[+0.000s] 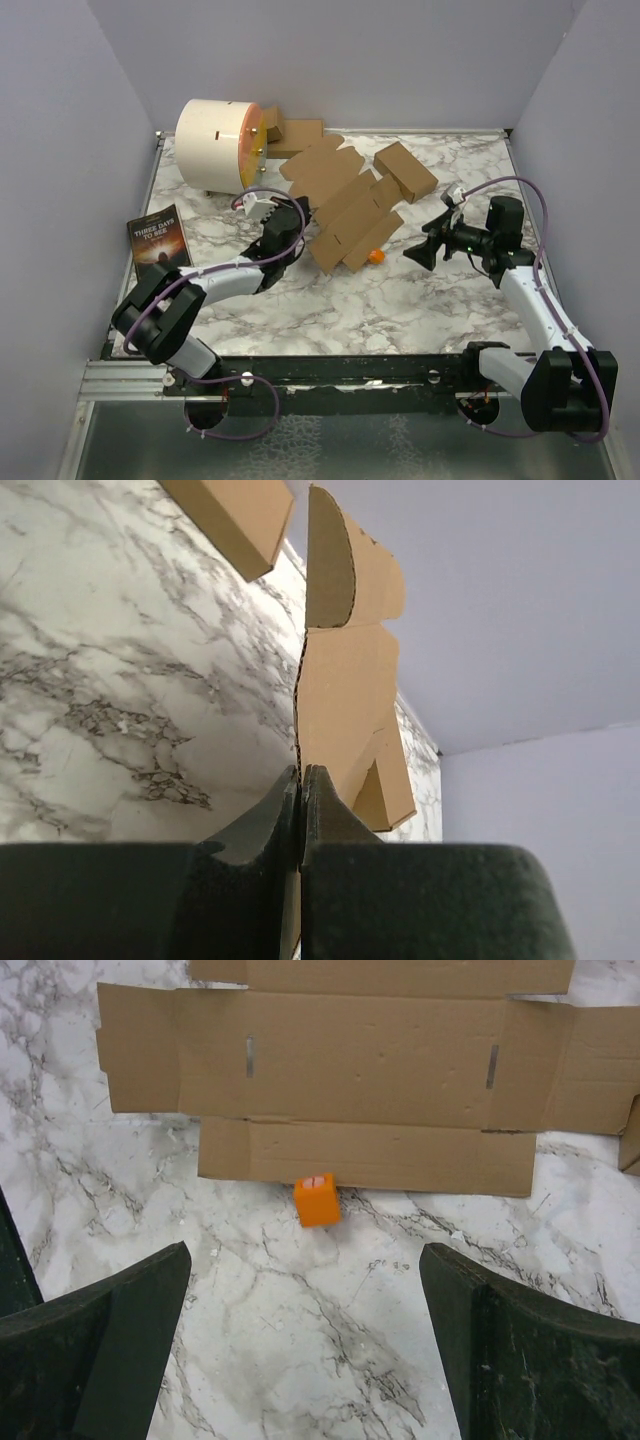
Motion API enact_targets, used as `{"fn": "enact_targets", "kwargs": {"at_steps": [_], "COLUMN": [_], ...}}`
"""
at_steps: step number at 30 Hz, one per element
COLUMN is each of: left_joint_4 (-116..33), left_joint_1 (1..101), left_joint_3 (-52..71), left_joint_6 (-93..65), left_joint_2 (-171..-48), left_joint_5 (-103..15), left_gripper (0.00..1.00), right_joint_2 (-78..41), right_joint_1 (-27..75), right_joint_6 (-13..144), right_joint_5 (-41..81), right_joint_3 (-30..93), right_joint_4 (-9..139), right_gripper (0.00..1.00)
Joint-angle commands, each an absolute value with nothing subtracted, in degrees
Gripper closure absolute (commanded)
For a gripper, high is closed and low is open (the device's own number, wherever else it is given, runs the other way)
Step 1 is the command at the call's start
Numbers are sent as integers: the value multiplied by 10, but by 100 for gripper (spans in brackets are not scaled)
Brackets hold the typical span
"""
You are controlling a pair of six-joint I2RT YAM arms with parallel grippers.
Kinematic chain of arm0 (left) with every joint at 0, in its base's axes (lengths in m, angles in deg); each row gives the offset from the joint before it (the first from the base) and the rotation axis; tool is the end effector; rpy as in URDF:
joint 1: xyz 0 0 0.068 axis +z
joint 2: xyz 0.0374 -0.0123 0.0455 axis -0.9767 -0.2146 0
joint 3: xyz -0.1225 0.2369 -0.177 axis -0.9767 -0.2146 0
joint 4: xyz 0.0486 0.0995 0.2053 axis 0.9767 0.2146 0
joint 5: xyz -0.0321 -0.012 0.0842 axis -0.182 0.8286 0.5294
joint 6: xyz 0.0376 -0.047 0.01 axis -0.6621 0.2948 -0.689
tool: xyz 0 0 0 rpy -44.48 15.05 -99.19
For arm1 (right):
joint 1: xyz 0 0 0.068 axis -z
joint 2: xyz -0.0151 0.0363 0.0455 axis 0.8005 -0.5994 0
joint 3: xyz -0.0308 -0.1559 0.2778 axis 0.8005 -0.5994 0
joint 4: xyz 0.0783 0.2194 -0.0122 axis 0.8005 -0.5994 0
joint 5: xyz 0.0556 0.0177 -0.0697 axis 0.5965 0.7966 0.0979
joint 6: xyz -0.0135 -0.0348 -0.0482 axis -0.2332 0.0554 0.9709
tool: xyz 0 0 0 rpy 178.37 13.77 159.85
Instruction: Fold the paper box
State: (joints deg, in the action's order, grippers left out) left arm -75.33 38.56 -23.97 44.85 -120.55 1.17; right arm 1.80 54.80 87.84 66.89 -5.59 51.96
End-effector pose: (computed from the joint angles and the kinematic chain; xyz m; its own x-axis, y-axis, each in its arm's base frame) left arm 0.2477 -0.1657 0.2871 -0.0938 -0.8967 -0.4325 -0.1264 0.4416 -0.8882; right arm 0.1716 0.0321 0.3002 -0.4010 -0.1436 -0.9048 -0.7710 0.5863 0.2487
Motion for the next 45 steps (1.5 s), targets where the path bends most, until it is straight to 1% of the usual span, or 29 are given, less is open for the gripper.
{"fn": "enact_targets", "kwargs": {"at_steps": [1, 4, 9, 12, 16, 18, 21, 23, 27, 33, 37, 39, 42, 45], "left_joint_4": [-814, -825, -811, -812, -811, -814, -851, -877, -878, -867, -881, -883, -885, -869], "left_joint_1": [381, 379, 379, 379, 382, 387, 410, 429, 464, 507, 524, 531, 536, 539], "left_joint_3": [-213, -203, -183, -174, -171, -184, -229, -263, -311, -371, -403, -408, -415, -423], "left_joint_6": [335, 280, 180, 122, 64, 54, 51, 52, 53, 31, 39, 50, 65, 67], "left_joint_2": [-1224, -1227, -1212, -1191, -1162, -1141, -1104, -1076, -1011, -923, -881, -864, -841, -814], "left_joint_5": [-39, -70, -74, -85, -128, -151, -235, -295, -383, -480, -512, -524, -532, -525], "left_gripper": [100, 100, 100, 100, 100, 100, 100, 100, 100, 100, 100, 100, 100, 100], "right_joint_2": [15, 14, 14, 15, 25, 33, 50, 65, 71, 37, -26, -77, -157, -202], "right_joint_1": [553, 553, 553, 553, 553, 553, 553, 553, 553, 553, 553, 553, 553, 550], "right_joint_6": [887, 888, 891, 899, 925, 945, 1002, 1014, 1007, 932, 921, 932, 997, 1061], "right_joint_5": [653, 653, 660, 676, 718, 752, 812, 827, 830, 839, 880, 886, 888, 890], "right_joint_3": [-37, -37, -39, -38, -43, -50, -70, -77, -71, -41, 12, 59, 142, 169], "right_joint_4": [518, 517, 515, 512, 503, 501, 490, 489, 483, 500, 488, 457, 352, 275], "right_gripper": [1, 1, 1, 1, 1, 1, 1, 1, 1, 1, 1, 5, 15, 26]}}
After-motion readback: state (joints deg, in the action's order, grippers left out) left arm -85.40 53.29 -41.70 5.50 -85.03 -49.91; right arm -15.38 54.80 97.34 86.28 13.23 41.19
